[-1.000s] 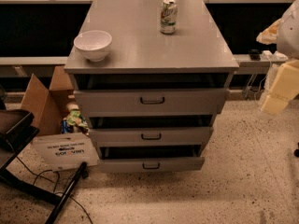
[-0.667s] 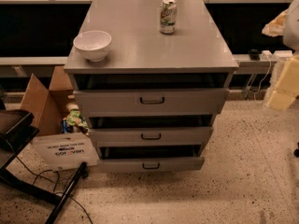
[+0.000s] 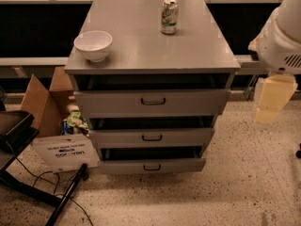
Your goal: Open top drawer
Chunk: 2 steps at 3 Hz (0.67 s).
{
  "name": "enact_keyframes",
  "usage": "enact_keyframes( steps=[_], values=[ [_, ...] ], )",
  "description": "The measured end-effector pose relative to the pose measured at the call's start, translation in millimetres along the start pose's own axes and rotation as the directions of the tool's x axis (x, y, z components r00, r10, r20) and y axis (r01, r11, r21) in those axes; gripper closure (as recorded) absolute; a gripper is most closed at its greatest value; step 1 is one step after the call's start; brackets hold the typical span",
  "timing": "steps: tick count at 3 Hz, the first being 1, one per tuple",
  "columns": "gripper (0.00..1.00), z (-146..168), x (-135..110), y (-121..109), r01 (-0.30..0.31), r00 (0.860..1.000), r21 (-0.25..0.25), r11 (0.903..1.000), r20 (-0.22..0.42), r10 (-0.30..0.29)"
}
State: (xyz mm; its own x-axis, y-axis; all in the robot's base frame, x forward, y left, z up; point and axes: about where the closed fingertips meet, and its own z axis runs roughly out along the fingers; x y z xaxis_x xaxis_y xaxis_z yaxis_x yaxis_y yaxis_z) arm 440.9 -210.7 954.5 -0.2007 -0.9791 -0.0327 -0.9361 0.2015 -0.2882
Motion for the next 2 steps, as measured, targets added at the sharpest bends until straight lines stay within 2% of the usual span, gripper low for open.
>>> enact_keyframes(
  steps=[1,2],
  values=[
    [0.00,33,2,-3,0.035,0.998,0.000,0.9994,-0.054,-0.035],
    [0.00,77,2,-21,0.083,0.993,0.021,0.9964,-0.087,-0.081]
  ],
)
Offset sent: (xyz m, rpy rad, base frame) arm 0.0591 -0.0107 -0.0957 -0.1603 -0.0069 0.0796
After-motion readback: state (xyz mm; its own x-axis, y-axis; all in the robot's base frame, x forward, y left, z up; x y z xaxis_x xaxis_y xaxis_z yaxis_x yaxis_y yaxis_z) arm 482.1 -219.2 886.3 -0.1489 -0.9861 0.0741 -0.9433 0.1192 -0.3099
